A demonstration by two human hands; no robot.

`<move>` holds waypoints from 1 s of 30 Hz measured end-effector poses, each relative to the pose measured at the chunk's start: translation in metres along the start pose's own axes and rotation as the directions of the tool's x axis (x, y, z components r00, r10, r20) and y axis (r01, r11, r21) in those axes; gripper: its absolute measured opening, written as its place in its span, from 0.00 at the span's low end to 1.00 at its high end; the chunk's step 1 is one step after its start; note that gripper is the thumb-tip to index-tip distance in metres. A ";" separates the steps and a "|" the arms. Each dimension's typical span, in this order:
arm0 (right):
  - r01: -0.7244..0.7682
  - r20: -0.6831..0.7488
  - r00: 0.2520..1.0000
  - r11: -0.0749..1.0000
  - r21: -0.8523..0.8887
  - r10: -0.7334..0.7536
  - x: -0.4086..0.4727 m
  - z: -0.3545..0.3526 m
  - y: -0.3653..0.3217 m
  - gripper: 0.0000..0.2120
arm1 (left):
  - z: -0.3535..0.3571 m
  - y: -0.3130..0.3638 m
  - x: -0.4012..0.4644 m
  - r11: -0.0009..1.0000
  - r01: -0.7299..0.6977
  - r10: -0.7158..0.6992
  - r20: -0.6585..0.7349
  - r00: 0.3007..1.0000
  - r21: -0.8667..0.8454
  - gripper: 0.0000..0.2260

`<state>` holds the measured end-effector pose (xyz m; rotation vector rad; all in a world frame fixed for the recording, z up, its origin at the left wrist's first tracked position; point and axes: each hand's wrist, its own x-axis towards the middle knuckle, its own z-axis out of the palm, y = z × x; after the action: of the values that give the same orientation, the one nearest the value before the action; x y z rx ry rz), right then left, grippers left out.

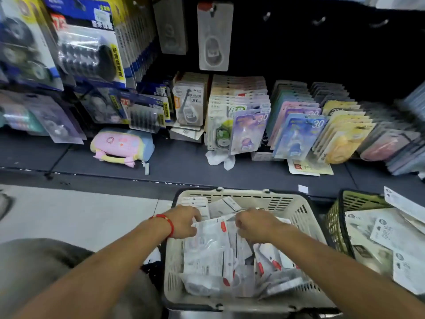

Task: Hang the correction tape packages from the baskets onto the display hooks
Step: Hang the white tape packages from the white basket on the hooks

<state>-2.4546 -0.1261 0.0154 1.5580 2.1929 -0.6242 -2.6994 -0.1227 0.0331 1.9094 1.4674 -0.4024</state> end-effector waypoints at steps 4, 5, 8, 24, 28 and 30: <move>-0.008 -0.118 0.993 0.988 -0.153 -0.010 -0.005 0.071 -0.031 0.26 | 0.086 0.010 0.007 0.996 -0.003 0.002 -0.014 1.000 -0.093 0.28; -0.043 -0.135 0.991 0.986 -0.159 0.021 -0.005 0.083 -0.038 0.29 | 0.100 0.011 0.008 0.994 -0.015 0.014 -0.012 1.000 -0.107 0.31; -0.158 -0.212 0.967 0.986 -0.060 0.142 -0.007 0.109 -0.054 0.34 | 0.121 0.007 0.014 0.983 -0.020 0.002 -0.094 0.996 -0.185 0.34; 0.190 -0.430 0.797 0.499 0.846 0.424 -0.022 0.090 -0.030 0.14 | 0.086 0.007 0.006 0.813 -0.116 -0.106 -0.341 0.934 -0.570 0.26; 0.005 -0.368 0.839 0.672 0.741 0.400 -0.025 0.093 -0.017 0.07 | 0.072 0.007 0.003 0.720 -0.163 -0.175 -0.404 0.898 -0.674 0.21; -0.086 -0.334 0.874 0.790 0.607 0.353 -0.025 0.101 -0.023 0.10 | 0.071 0.005 0.002 0.732 -0.134 -0.210 -0.408 0.888 -0.668 0.20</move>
<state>-2.4635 -0.2089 -0.0518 2.4478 2.1622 -1.0169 -2.6829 -0.1703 -0.0178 1.3919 1.6406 0.5777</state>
